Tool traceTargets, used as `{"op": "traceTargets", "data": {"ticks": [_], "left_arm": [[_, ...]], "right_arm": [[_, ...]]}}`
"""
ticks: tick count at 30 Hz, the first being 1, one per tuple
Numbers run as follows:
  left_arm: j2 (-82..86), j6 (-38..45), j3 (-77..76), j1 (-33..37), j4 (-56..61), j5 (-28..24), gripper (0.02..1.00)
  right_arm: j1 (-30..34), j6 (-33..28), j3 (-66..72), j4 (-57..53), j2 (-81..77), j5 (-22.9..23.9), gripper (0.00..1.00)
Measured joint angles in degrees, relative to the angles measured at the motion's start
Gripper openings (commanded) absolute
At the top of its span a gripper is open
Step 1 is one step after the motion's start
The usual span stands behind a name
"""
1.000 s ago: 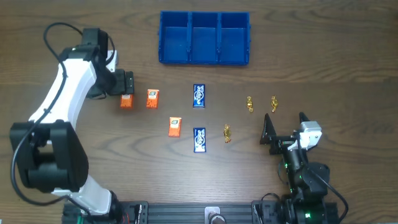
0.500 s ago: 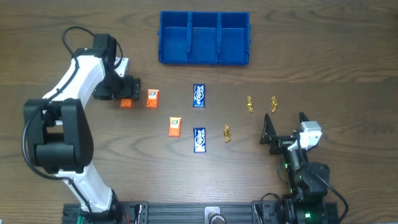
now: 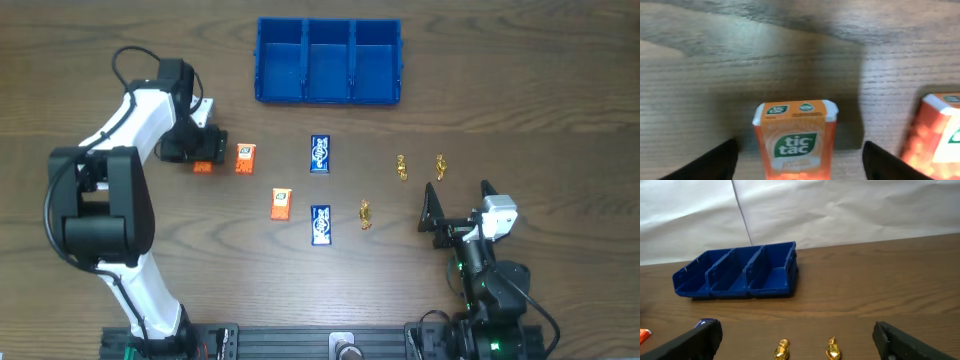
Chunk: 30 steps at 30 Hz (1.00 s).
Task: Sort Candies Into Trays
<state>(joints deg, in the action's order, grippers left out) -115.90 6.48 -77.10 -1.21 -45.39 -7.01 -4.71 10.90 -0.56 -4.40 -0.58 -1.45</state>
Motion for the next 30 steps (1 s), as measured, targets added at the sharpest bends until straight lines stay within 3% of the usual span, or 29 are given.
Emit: {"op": "traceTargets", "data": {"ticks": [13,19,30], "left_arm": [[-0.1,-0.4,0.0,0.0,1.1,0.0,0.386],[-0.2,-1.2,0.0,0.0,1.1,0.0,0.301],[0.2,-4.8,0.0,-0.3,0.6,0.0,0.255]], "right_arm": [[0.0,0.0,0.0,0.0,0.0,0.0,0.998],[0.0,0.0,0.0,0.0,0.0,0.0,0.998],[0.0,0.0,0.0,0.0,0.0,0.0,0.998]]}}
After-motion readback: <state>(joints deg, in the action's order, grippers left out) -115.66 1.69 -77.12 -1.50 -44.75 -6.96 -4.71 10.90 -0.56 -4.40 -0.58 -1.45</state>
